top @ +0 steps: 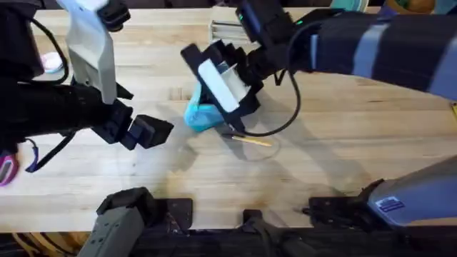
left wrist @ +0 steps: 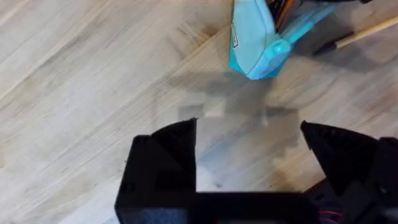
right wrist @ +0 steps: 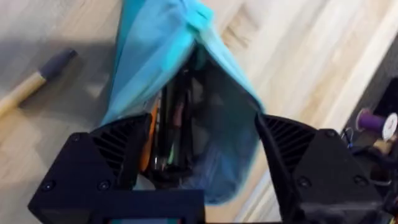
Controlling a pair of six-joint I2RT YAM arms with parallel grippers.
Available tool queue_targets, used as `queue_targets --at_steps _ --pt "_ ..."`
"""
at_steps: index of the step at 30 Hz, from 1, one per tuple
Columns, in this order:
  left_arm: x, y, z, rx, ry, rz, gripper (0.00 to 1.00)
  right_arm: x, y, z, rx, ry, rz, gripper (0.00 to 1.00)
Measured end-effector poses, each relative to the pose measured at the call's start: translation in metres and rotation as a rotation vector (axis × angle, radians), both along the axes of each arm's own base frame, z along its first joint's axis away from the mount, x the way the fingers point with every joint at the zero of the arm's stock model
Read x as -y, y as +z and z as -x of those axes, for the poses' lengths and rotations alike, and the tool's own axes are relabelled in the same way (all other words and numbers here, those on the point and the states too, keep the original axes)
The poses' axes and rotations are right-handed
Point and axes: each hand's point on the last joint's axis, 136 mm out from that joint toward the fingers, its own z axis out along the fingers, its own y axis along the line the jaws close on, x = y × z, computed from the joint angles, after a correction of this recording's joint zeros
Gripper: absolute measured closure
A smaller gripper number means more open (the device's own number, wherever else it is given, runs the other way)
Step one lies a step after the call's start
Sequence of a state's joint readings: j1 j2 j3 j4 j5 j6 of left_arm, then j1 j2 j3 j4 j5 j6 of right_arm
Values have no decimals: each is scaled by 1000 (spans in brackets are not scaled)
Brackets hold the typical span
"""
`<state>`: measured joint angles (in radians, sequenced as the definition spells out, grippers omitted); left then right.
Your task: Unzip the bag, pick up the pens from the table one at a time and place them inside, then zip the bag closed.
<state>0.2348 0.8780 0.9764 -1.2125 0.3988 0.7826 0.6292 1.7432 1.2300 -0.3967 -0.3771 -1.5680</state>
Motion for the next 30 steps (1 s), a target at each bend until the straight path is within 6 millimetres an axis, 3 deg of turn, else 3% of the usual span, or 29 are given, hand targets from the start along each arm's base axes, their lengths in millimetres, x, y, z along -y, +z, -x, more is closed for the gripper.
queue_targets --at_steps 4,5,9,15,22,26,30 --pt "0 0 0 0 0 0 7 7 35 -3 -5 -71 -85 4" --pt "0 0 0 0 0 0 8 14 62 -4 -7 -130 -141 5" --pt "0 0 0 0 0 0 8 36 94 16 -73 -226 -172 3" --pt "0 0 0 0 0 0 8 62 100 50 -191 -318 -114 3" --pt "0 0 0 1 0 0 7 91 98 96 -449 -529 -56 3" --pt "0 0 0 0 0 0 7 97 90 105 -570 -653 -26 3" --pt "0 0 0 1 0 0 7 103 79 98 -630 -811 3 3"
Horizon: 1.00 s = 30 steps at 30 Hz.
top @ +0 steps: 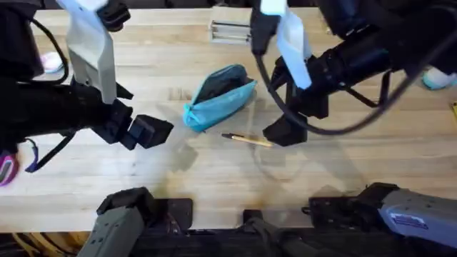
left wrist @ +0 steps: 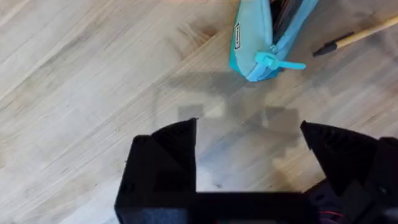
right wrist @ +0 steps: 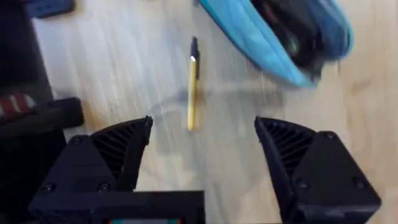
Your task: Unzip the bag, pick up the pens from the table one at a time and place them inside, then zip the bag closed.
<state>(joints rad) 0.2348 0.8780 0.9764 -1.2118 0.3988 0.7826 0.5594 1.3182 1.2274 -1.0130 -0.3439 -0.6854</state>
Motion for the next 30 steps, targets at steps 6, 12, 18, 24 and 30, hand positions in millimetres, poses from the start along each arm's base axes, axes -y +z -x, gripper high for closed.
queue_targets --at_steps 6,12,18,24,30 --pt "0 0 0 0 0 0 7 15 -32 -17 -90 -251 155 3" --pt "0 0 0 0 0 0 7 10 -60 -6 -169 -270 270 3" --pt "0 0 -1 4 0 -1 7 -7 -77 10 -191 -208 321 3" --pt "-1 0 -1 3 2 -5 7 -9 -101 36 -212 -144 369 3" --pt "-5 -1 -1 -2 13 -27 7 -12 -126 43 -130 -131 414 3"
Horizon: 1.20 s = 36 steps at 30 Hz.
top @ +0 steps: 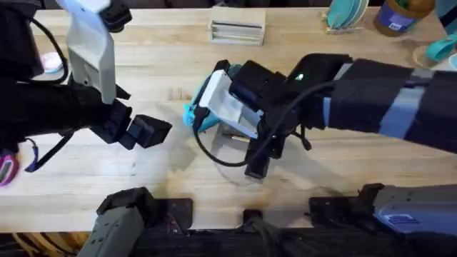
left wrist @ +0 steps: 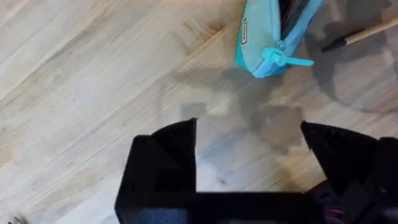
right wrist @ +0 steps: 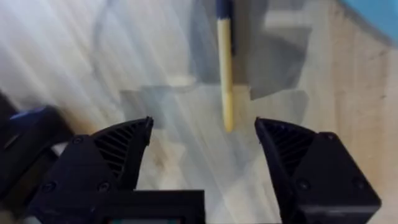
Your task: Unzip the bag, pick up the pens from the table one at a time and place them inside, then zip the bag closed.
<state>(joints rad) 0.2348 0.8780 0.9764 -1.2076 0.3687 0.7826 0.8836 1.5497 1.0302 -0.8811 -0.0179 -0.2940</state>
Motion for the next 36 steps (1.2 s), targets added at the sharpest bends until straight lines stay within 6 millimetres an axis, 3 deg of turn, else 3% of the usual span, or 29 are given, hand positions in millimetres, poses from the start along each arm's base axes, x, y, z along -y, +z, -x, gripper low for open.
queue_targets --at_steps 6,24,32,34,36 --pt "0 0 0 0 0 0 8 -10 -4 -6 86 20 0 3" --pt "10 8 -6 82 -134 3 7 -10 -29 -9 57 12 53 3" --pt "-1 16 -10 141 -107 53 7 -11 -30 -9 54 13 56 5" --pt "-4 20 -11 159 -89 73 7 -11 -30 -9 51 13 55 51" --pt "-7 23 -12 177 -72 95 7 -12 -30 -8 49 17 53 202"
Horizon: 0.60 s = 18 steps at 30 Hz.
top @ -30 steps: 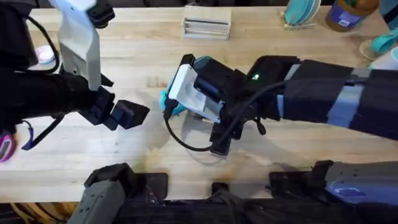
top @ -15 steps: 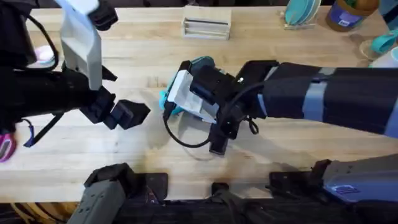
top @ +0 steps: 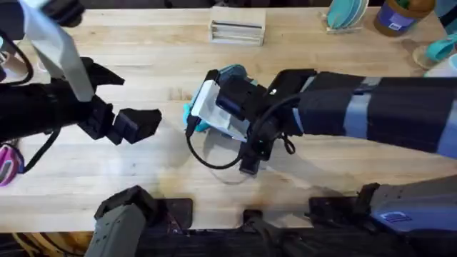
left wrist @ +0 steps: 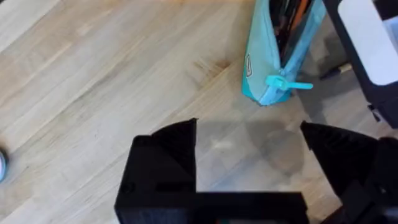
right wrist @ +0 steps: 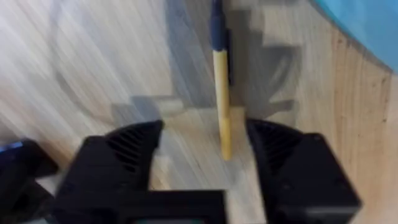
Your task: Unzip the bag, pick up the pens from the table one at a time and place them inside, then zip the bag closed.
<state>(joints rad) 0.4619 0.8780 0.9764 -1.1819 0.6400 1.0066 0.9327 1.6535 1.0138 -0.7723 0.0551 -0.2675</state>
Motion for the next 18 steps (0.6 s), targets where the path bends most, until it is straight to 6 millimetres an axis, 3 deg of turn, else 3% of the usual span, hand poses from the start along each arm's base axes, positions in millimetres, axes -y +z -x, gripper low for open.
queue_targets --at_steps 2,5,8,10,14,18 --pt "-1 2 -1 12 9 19 7 -2 0 -1 4 -1 -6 367" --pt "-1 3 -2 16 9 43 7 -3 0 -2 7 -1 -10 537" --pt "0 2 -4 6 0 64 7 -4 1 -5 22 -2 -11 903" --pt "0 0 -5 -1 -1 72 7 -3 2 -5 21 -8 -11 954" --pt "1 0 -5 -5 -5 83 7 0 3 -3 15 0 6 956" --pt "3 2 -6 3 -13 97 7 23 4 12 -48 40 103 959"
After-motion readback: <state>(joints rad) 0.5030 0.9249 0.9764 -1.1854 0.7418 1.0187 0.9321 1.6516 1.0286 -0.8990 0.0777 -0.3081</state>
